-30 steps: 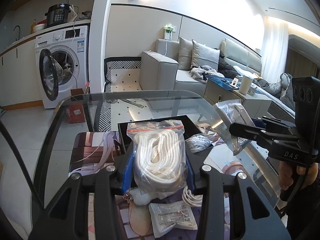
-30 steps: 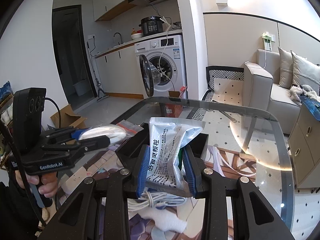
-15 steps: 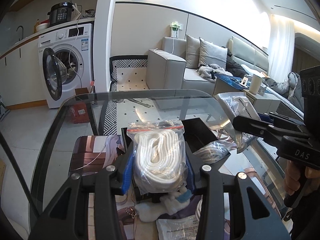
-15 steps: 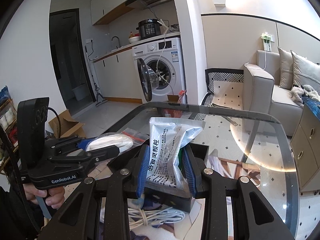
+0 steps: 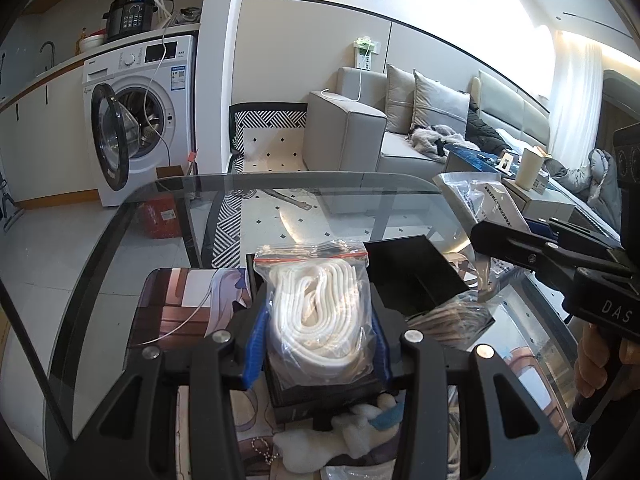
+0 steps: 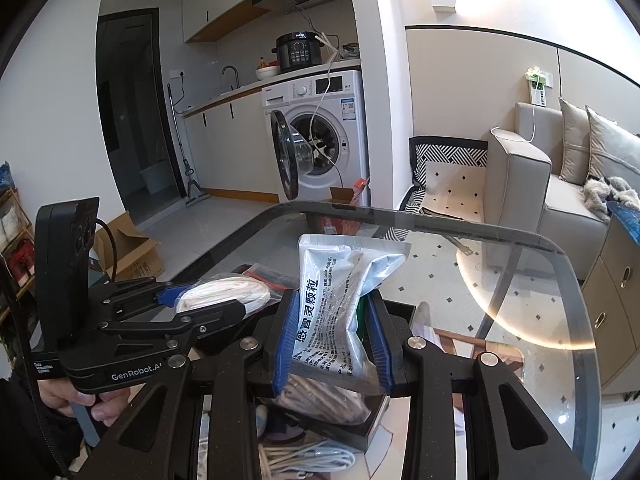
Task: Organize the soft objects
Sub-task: 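Lower the rope bag into the box and open left tool while right tool releases the sachet inside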
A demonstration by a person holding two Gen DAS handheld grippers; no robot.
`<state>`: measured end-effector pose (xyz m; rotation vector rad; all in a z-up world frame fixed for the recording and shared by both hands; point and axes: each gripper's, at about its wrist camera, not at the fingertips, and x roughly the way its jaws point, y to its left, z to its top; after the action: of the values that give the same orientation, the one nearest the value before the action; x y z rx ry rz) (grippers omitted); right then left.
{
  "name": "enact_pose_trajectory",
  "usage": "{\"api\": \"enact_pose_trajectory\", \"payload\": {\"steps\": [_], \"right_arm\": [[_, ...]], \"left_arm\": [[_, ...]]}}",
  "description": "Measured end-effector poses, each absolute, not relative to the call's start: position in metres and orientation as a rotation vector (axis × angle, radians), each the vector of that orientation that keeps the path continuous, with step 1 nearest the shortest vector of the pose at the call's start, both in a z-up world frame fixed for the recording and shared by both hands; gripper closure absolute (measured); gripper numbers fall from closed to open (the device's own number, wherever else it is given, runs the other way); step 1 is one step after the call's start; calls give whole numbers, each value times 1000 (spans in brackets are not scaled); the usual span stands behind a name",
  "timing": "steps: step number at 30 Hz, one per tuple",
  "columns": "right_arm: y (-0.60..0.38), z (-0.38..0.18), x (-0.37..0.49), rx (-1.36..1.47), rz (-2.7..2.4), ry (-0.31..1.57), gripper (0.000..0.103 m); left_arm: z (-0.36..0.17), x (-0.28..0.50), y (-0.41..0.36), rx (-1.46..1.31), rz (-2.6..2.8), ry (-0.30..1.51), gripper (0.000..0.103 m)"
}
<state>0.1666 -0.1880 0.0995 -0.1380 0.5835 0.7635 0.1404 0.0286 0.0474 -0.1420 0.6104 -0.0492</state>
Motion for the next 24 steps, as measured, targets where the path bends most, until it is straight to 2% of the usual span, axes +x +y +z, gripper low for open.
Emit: {"api": "enact_pose_trajectory", "payload": {"steps": [24], "right_arm": [[-164, 66, 209, -212, 754, 740, 68]], "left_arm": [[32, 162, 17, -95, -68, 653, 60]]}}
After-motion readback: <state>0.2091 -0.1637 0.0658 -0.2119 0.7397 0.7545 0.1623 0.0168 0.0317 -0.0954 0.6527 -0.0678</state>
